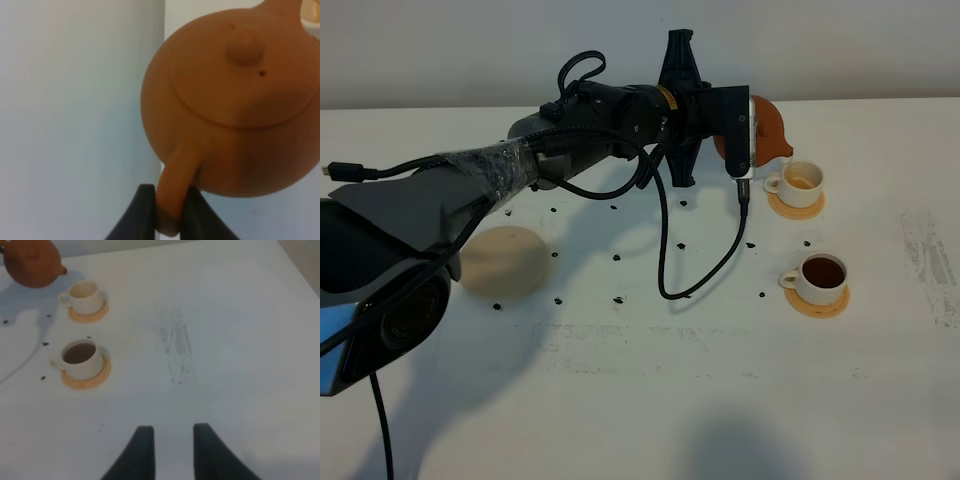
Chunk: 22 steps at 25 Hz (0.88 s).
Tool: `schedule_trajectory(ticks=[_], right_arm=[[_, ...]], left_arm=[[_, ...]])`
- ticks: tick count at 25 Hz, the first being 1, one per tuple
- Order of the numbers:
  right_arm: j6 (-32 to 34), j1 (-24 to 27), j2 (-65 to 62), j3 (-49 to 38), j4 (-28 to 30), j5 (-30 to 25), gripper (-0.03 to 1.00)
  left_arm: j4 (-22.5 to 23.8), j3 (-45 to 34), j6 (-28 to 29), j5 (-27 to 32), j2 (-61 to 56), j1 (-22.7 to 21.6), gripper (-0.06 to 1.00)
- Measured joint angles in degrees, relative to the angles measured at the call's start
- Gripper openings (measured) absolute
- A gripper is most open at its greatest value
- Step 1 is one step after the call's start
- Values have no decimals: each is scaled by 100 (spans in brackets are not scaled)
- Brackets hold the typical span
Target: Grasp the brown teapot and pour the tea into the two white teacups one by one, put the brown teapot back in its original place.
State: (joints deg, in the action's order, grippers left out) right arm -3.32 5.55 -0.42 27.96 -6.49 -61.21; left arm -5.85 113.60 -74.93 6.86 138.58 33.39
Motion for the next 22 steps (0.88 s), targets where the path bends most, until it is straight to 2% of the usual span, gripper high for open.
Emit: schedule_trajectory(ticks=[22], right_arm=[[0,0,0,0,0,0,22]], left_arm=[[229,0,-146,-39,0,37,8]])
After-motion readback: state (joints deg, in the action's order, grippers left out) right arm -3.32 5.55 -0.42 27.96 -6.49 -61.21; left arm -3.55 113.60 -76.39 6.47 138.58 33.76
